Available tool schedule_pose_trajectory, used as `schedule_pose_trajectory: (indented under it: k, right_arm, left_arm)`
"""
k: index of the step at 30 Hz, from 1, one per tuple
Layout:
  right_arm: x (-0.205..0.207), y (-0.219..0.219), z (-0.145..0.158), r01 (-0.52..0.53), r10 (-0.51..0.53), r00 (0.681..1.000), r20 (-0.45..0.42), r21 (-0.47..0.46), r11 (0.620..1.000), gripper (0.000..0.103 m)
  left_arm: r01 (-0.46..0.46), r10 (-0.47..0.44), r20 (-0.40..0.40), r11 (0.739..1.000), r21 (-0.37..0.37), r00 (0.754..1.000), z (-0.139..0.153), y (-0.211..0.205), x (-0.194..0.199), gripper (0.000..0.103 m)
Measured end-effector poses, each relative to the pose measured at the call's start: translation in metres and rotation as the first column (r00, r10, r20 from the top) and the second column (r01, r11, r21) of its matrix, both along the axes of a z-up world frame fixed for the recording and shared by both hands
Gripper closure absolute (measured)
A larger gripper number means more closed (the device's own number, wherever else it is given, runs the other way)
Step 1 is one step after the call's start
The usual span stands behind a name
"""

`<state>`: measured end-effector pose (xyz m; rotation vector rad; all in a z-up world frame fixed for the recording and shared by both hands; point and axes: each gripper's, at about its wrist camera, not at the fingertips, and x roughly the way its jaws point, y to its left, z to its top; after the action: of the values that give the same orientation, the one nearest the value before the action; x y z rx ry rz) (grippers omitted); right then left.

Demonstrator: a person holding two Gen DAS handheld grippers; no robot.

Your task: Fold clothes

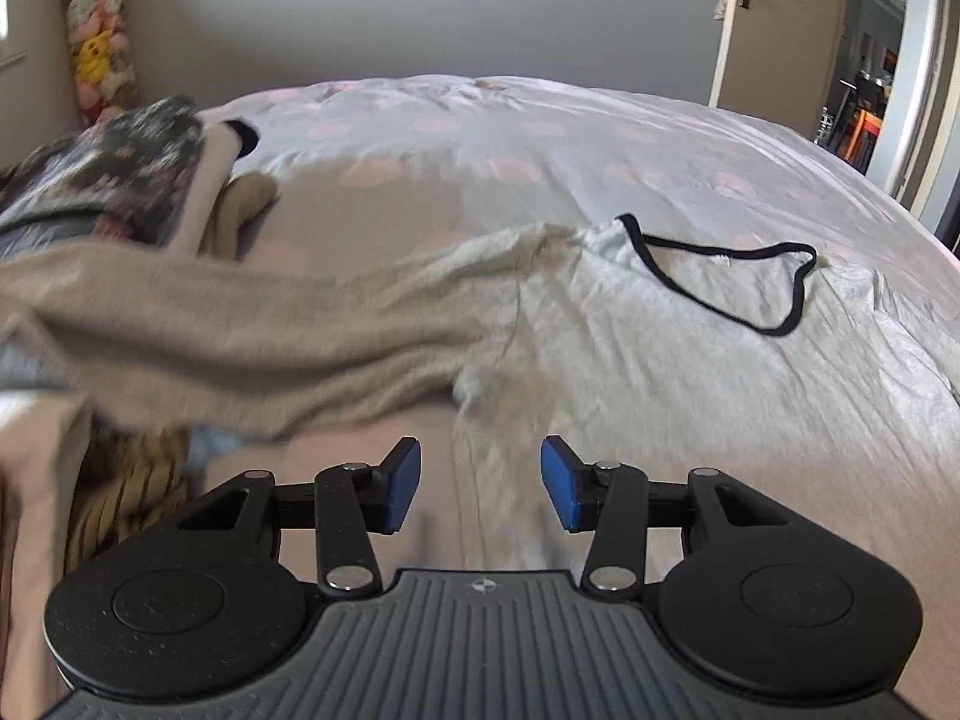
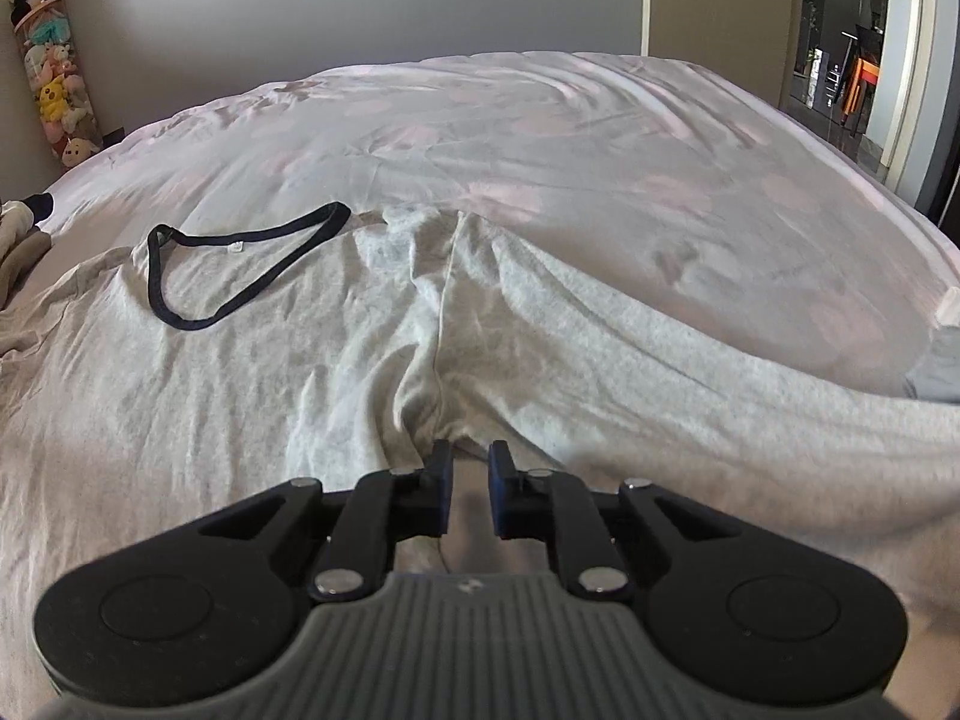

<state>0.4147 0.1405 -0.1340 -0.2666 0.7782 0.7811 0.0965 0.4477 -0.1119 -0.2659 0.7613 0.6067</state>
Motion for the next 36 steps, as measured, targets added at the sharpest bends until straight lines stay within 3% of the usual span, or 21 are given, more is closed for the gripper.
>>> schedule_pose_trajectory:
  k: [4, 8, 12, 18, 24, 28, 31, 33, 36]
  right_arm:
    - [0.019, 0.03, -0.001, -0.035, 0.034, 0.998, 0.047, 0.01, 0.999, 0.088]
    - [0.047, 0.054, -0.011, -0.028, 0.027, 0.999, 0.037, 0.027, 0.999, 0.088]
    - [0.077, 0.078, -0.022, -0.028, 0.028, 1.0, 0.005, 0.062, 0.998, 0.089]
    - [0.113, 0.113, -0.034, -0.002, 0.002, 1.0, -0.001, 0.051, 0.999, 0.094]
    - [0.136, 0.112, -0.034, 0.055, -0.053, 0.998, -0.019, 0.079, 0.995, 0.097]
    - [0.137, 0.105, -0.028, 0.076, -0.076, 0.997, -0.006, 0.084, 0.994, 0.095]
    - [0.13, 0.102, -0.014, 0.071, -0.073, 0.997, 0.019, 0.105, 0.992, 0.086]
    - [0.123, 0.103, -0.005, 0.041, -0.047, 0.998, 0.048, 0.107, 0.993, 0.086]
    - [0.117, 0.108, 0.002, 0.014, -0.019, 0.998, 0.062, 0.085, 0.996, 0.086]
  left_arm:
    - [0.026, -0.026, 0.011, 1.0, 0.002, 1.0, -0.002, 0.027, 0.036, 0.066]
    - [0.043, -0.042, 0.027, 0.998, -0.052, 0.999, -0.013, 0.053, 0.076, 0.072]
    - [0.005, -0.001, 0.043, 0.996, -0.093, 0.999, -0.028, 0.08, 0.11, 0.073]
    - [-0.065, 0.066, 0.006, 0.995, -0.079, 0.998, -0.045, 0.111, 0.137, 0.074]
    - [-0.082, 0.081, -0.021, 0.996, -0.022, 0.996, -0.049, 0.12, 0.152, 0.073]
    - [-0.103, 0.103, -0.039, 0.995, -0.011, 0.994, -0.043, 0.126, 0.156, 0.072]
    - [-0.113, 0.113, -0.01, 0.993, 0.04, 0.994, -0.027, 0.116, 0.154, 0.072]
    - [-0.073, 0.072, 0.018, 0.994, 0.076, 0.997, -0.014, 0.104, 0.156, 0.072]
    - [0.039, -0.04, 0.031, 0.998, 0.059, 0.999, 0.001, 0.081, 0.169, 0.072]
